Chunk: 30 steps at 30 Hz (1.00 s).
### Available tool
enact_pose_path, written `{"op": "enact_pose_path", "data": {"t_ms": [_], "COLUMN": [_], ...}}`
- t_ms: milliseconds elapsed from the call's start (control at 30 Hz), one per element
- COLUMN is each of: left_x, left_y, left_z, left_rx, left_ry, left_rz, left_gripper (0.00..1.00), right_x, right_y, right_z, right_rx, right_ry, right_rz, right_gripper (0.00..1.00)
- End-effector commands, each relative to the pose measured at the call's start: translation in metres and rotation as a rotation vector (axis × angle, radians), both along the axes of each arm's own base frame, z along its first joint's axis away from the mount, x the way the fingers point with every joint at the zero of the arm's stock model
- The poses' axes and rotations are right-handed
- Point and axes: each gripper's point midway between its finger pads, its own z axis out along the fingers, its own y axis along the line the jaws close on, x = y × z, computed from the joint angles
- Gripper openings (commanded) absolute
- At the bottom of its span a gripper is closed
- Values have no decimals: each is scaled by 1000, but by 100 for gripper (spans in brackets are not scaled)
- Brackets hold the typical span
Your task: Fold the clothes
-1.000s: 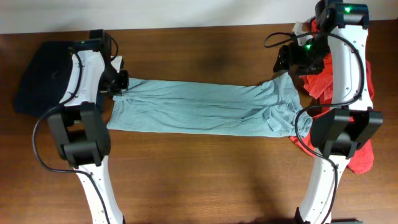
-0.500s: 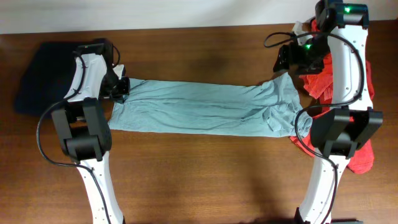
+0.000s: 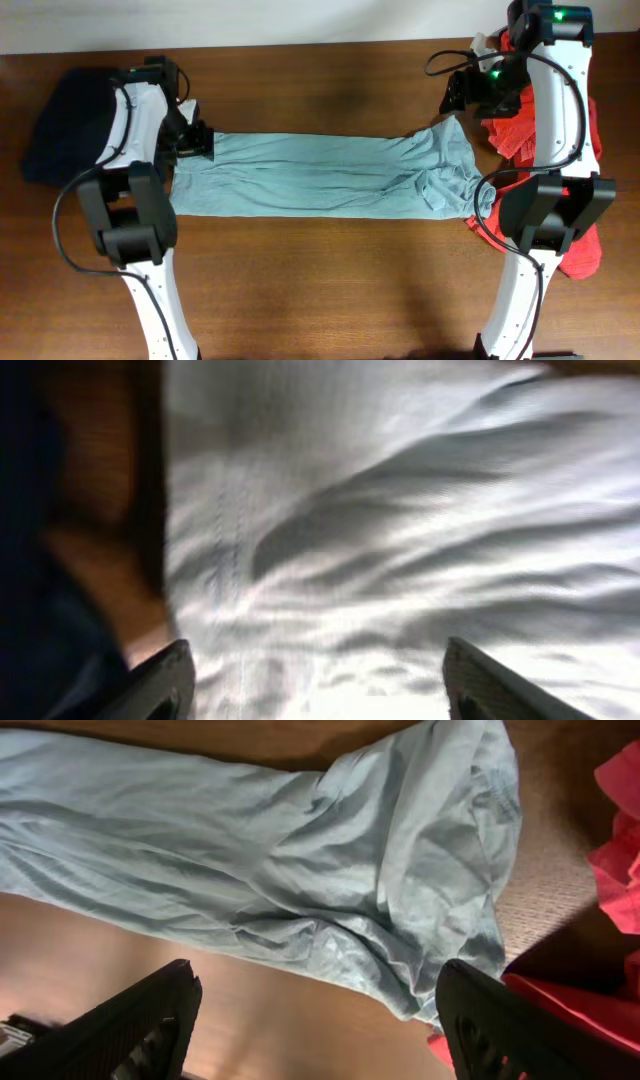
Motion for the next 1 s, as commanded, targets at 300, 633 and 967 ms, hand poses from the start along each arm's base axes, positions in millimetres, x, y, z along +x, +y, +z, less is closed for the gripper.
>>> {"op": "enact_pose_path", "data": {"t_ms": [300, 633, 967], "left_x": [3, 17, 11], "left_y": [12, 30, 19], "left_z": [28, 24, -21], "left_rx": [-6, -75, -145], "left_ry": [-70, -136, -55], "left_rz": [-35, -39, -95], "left_gripper": [82, 81, 76], "right_x": [3, 4, 4], "right_y": [3, 3, 3], "right_z": [14, 14, 14], "right_rx": [9, 9, 9], "right_ry": [-50, -53, -56], "right_rz": [13, 13, 13], "right_gripper": [79, 79, 79]}}
